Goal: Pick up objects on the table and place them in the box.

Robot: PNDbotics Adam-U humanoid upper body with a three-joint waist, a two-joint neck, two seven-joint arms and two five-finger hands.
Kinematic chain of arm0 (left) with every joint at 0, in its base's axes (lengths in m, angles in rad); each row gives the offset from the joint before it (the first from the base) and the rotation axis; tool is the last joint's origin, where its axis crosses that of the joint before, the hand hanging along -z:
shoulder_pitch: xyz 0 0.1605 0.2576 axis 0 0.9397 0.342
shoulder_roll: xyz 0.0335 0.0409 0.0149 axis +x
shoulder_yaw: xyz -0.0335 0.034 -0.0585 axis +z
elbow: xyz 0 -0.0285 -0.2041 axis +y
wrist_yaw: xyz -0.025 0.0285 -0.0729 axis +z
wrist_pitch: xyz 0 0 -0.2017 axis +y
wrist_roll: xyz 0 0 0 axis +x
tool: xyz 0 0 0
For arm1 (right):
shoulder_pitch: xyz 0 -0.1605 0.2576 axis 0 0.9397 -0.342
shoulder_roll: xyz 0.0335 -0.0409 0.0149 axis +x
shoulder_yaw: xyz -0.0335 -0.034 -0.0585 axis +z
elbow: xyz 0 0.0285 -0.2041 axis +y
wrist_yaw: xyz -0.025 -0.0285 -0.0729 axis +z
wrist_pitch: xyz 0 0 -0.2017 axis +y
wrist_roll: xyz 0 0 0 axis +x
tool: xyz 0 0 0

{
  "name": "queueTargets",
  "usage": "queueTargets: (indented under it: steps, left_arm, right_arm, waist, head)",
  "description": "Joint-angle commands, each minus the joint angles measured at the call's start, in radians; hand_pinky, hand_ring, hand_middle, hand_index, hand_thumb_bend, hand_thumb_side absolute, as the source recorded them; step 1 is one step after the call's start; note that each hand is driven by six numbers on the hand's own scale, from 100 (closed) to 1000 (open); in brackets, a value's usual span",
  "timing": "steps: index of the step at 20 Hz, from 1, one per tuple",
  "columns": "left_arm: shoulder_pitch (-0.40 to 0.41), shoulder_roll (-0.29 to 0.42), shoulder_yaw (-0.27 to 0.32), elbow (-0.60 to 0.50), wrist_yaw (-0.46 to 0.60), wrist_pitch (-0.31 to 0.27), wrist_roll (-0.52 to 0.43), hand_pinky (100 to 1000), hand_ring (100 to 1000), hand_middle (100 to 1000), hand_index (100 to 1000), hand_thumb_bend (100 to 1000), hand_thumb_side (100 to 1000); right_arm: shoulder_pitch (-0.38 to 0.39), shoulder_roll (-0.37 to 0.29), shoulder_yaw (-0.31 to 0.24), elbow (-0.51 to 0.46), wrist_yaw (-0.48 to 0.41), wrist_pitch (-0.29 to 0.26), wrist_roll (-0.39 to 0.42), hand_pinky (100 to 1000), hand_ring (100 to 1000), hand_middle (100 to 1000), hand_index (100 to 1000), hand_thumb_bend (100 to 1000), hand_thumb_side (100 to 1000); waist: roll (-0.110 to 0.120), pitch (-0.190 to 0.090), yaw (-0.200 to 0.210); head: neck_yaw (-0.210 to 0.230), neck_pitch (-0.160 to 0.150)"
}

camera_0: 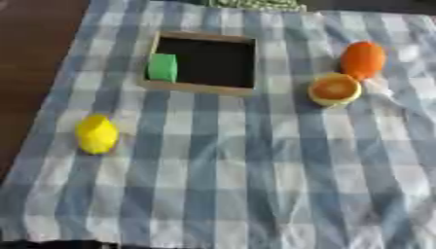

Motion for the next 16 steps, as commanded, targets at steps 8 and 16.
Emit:
queueTargets:
  steps: [8,16]
  left_arm:
    - [-0.005,0.014,0.003,-0.020,0.005,0.000,-0.003,746,820,671,829,100,595]
    - [-0.007,0.015,-0.007,-0.020,0.009,0.005,-0.010,746,821,671,829,100,594]
  right_arm:
    - [-0.033,-0.227,0.002,-0.014,0.087,-0.043,-0.038,962,1000,508,889,100,470]
    - [-0.128,-0.541,0.085,0.222,0.278,-0.166,-0.097,932,1000,646,902,100,243]
  waist:
    - [-0.007,-0.018,0.001]
    - [-0.004,-0.023,0.013]
  head:
    - [0.003,0.004]
    - [-0.006,0.004]
